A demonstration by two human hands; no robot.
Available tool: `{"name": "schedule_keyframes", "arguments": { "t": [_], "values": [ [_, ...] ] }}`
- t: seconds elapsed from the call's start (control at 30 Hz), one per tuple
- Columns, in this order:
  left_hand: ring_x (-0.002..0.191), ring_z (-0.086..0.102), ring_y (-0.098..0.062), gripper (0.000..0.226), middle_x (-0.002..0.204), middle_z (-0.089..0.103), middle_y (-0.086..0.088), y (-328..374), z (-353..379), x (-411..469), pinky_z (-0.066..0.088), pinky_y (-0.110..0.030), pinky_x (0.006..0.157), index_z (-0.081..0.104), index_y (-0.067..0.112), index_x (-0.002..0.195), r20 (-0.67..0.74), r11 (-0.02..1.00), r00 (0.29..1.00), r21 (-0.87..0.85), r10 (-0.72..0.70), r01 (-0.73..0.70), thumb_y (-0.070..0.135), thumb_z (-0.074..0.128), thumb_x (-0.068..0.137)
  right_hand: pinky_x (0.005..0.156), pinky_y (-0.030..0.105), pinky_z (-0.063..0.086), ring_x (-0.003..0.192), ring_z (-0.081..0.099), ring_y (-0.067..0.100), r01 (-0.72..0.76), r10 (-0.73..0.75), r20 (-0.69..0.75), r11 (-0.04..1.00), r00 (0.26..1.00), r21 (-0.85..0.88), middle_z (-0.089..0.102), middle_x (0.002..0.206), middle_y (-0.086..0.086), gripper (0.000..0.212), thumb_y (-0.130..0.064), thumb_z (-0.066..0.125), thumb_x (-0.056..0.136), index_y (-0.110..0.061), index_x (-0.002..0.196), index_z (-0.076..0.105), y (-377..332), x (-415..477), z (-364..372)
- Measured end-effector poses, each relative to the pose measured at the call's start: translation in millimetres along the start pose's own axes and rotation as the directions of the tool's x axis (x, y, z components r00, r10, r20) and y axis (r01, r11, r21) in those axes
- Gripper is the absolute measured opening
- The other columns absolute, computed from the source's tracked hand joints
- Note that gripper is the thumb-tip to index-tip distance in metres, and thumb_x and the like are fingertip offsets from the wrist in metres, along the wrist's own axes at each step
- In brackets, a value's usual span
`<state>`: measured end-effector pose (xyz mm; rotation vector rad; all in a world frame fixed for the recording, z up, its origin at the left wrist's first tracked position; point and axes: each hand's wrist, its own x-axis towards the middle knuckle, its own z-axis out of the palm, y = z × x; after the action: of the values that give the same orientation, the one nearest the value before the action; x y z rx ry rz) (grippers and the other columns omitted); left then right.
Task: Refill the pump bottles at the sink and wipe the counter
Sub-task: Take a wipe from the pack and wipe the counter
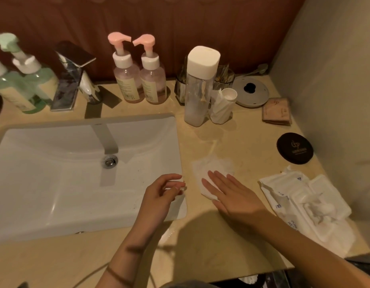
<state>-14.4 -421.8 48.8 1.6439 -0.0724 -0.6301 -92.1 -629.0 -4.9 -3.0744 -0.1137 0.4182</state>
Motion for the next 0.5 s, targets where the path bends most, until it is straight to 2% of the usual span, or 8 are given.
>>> {"name": "schedule_keyframes", "arguments": {
  "t": [0.07, 0.13, 0.2, 0.3, 0.5],
  "values": [
    [0.084, 0.068, -0.014, 0.021, 0.095, 0.072, -0.005, -2, 0, 1, 0.049, -0.013, 0.072, 0.063, 0.015, 0.104, -0.004, 1.000, 1.000, -0.006, -0.005, 0.005, 0.003, 0.051, 0.092, 0.113, 0.030, 0.014, 0.138, 0.034, 0.020, -0.029, 0.029, -0.006, 0.999, 1.000, 0.033, 0.032, 0.152, 0.005, 0.056, -0.038, 0.001, 0.099, -0.022, 0.148, 0.023, 5, 6, -6],
    [0.084, 0.068, -0.014, 0.021, 0.095, 0.072, -0.005, -2, -1, 2, 0.049, -0.014, 0.072, 0.064, 0.015, 0.104, -0.011, 1.000, 1.000, -0.011, -0.007, 0.007, 0.003, 0.051, 0.092, 0.117, 0.026, 0.001, 0.146, 0.012, 0.018, -0.070, 0.076, -0.057, 0.994, 0.995, 0.088, 0.010, 0.158, 0.002, 0.060, -0.043, -0.003, 0.095, -0.024, 0.151, 0.008, 7, 18, -14],
    [0.083, 0.068, -0.014, 0.021, 0.095, 0.072, -0.006, -2, -1, 2, 0.050, -0.014, 0.071, 0.064, 0.015, 0.104, -0.022, 1.000, 1.000, -0.012, -0.008, 0.008, 0.003, 0.051, 0.092, 0.116, 0.025, -0.005, 0.146, -0.003, 0.016, -0.118, 0.131, -0.099, 0.985, 0.986, 0.125, -0.004, 0.159, 0.001, 0.057, -0.043, -0.001, 0.096, -0.025, 0.151, -0.002, 9, 36, -19],
    [0.083, 0.068, -0.014, 0.023, 0.096, 0.071, -0.006, -1, -3, 1, 0.050, -0.014, 0.072, 0.063, 0.015, 0.104, -0.036, 1.000, 0.999, -0.010, -0.005, 0.004, 0.002, 0.050, 0.092, 0.116, 0.029, -0.002, 0.146, -0.007, 0.019, -0.169, 0.182, -0.070, 0.972, 0.981, 0.160, -0.006, 0.159, 0.005, 0.052, -0.033, 0.013, 0.103, -0.021, 0.151, -0.003, 8, 69, -26],
    [0.087, 0.068, -0.017, 0.025, 0.096, 0.071, -0.006, -1, -5, -1, 0.050, -0.014, 0.069, 0.064, 0.018, 0.100, -0.060, 1.000, 0.998, -0.028, 0.003, -0.004, -0.001, 0.049, 0.092, 0.116, 0.032, 0.006, 0.146, 0.000, 0.024, -0.149, 0.159, -0.041, 0.972, 0.986, 0.183, 0.003, 0.159, 0.008, 0.049, -0.027, 0.016, 0.104, -0.020, 0.151, 0.006, -7, 112, -41]
  ]
}}
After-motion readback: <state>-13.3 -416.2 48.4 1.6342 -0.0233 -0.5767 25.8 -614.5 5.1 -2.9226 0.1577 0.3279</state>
